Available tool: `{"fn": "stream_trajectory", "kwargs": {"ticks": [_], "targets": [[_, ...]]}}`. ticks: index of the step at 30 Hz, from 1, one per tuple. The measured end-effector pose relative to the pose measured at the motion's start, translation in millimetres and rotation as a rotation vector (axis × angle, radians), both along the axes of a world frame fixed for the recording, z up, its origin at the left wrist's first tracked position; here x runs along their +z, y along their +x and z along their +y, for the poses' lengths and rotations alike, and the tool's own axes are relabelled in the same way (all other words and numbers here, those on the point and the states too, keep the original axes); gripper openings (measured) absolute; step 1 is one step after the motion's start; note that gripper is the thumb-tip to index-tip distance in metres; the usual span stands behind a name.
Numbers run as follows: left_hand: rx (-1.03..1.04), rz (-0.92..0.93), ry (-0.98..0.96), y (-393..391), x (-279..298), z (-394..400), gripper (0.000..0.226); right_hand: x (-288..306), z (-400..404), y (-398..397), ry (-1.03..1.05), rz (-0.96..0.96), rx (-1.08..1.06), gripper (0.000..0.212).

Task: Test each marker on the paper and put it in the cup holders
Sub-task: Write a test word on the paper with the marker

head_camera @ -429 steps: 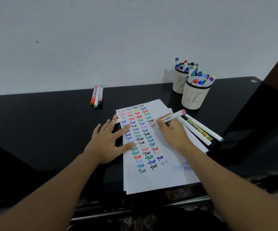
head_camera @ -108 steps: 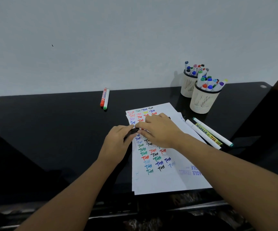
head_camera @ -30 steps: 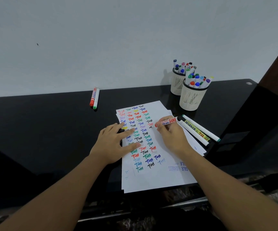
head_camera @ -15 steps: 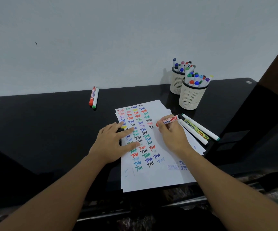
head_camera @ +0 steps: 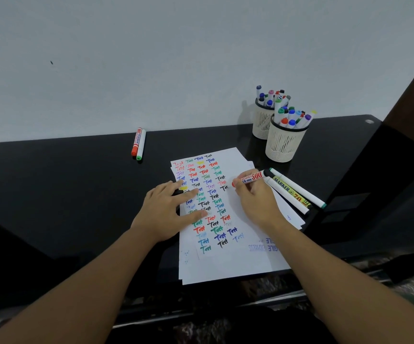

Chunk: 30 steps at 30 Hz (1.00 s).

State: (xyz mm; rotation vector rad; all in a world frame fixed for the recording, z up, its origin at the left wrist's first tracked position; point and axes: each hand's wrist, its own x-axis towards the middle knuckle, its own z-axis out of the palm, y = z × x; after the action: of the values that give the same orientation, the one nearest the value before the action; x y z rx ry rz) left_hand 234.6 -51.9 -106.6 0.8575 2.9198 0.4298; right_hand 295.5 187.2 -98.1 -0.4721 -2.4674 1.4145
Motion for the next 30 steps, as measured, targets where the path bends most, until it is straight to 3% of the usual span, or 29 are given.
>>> {"fn": "stream_trajectory", "kwargs": {"ticks": [4,20,24,30], "targets": [[-0.004,0.004,0.005,0,-2,-1,0.102,-1,1,1,0.0,-0.003,-0.036,0.03],[-0.011,0.001,-0.006,0,-1,-1,0.096,4,-4,4,-0.004,0.009,-0.02,0.028],[0.005,0.04,0.213,2,-5,-3,0.07,7,0,6,-0.114,0.14,-0.075,0.009],[0.223,0.082,0.341,-3,-10,-6,0.053,8,-3,8,-0.059,0.125,-0.034,0.016]]}}
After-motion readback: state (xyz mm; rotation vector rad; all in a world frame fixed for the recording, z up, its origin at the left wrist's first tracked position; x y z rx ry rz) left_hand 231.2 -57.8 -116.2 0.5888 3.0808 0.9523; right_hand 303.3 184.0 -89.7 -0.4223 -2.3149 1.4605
